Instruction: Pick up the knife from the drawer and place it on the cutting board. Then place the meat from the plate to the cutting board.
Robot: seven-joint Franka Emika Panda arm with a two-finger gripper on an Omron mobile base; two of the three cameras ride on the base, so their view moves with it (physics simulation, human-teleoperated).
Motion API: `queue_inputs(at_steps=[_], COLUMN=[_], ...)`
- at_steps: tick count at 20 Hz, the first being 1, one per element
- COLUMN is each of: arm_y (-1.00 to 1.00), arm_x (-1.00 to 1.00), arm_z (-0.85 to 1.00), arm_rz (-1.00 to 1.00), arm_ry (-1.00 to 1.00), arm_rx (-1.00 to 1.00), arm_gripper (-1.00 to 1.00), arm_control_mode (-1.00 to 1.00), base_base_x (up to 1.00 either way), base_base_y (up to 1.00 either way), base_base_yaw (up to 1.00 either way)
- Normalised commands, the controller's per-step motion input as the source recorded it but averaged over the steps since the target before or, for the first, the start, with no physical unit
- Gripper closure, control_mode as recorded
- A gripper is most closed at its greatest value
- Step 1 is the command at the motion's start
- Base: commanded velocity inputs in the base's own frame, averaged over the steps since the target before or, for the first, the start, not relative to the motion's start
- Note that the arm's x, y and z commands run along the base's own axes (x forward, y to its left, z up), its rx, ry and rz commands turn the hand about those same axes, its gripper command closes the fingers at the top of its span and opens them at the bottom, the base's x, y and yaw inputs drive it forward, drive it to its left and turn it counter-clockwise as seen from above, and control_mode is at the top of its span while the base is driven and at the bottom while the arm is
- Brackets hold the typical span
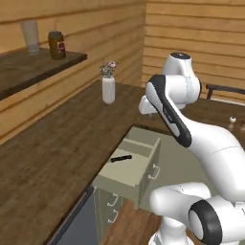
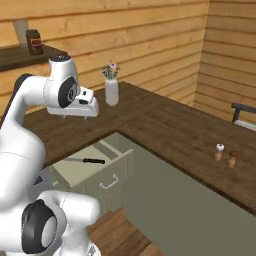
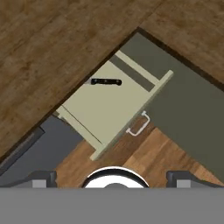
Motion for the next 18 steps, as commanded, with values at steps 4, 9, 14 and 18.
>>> queue_inputs(at_steps=[4, 9, 14, 18], arm_y=[0.0, 0.0, 0.0, -0.07], arm_x=[0.0, 0.0, 0.06, 0.3], arm_z=[0.0, 0.0, 0.0, -0.36], arm_rz=[0.0, 0.0, 0.01, 0.19], arm_ry=[0.0, 0.0, 0.01, 0.01], arm_rx=[0.0, 0.0, 0.0, 0.06], arm_gripper=[-1.0, -1.0, -1.0, -1.0], arm_control_mode=[1.0, 1.0, -1.0, -1.0], base_base_x=[0.15, -0.03, -0.05, 0.0], base_base_y=[0.52, 0.5, 0.04, 0.0], base_base_yaw=[-0.56, -0.32, -0.04, 0.0])
